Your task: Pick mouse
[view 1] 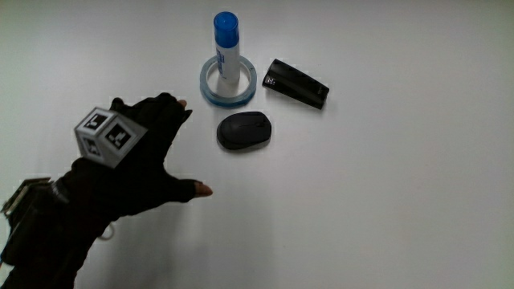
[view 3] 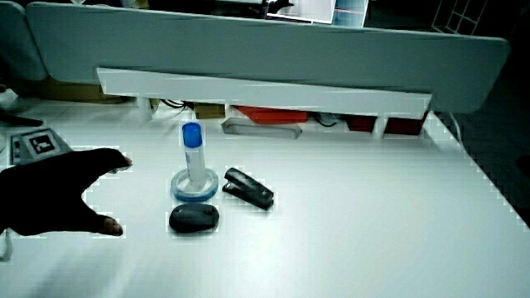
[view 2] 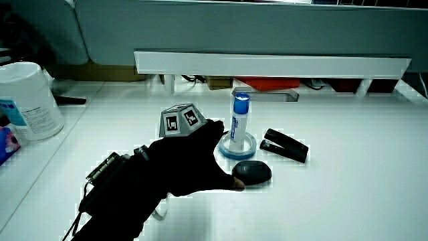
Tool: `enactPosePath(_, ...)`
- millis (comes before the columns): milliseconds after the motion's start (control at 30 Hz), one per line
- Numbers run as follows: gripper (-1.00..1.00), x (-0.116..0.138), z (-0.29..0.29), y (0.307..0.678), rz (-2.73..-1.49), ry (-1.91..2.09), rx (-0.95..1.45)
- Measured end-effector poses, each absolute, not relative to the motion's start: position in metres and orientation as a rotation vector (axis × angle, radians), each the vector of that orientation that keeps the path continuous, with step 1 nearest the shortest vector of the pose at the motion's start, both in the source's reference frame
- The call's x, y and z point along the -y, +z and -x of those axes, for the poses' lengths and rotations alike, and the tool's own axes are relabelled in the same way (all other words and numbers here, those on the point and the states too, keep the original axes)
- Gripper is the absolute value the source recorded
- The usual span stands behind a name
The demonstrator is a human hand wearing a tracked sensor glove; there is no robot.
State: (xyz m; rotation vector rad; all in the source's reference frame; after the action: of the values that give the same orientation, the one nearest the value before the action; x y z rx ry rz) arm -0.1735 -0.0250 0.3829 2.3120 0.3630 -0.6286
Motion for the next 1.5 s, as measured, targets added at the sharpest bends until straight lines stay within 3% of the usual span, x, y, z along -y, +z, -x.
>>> enactPosePath(167,0.0,0.041,0.162,0.394,-2.222,-0.643,-0.244)
enactPosePath(267,0.0,0.051,0.152,0.407,-2.242,-0.7,-0.358)
enactPosePath(333,0.0,0.056,0.146,0.414,-2.197,-0.668,-0.271)
enactPosePath(433,0.0,0.063,0.138,0.425,-2.253,-0.577,-0.395)
enactPosePath(800,0.0,0.08,0.114,0.469,-2.213,-0.496,-0.353)
enactPosePath(1500,0.0,0.09,0.085,0.514,-2.155,-0.31,-0.33)
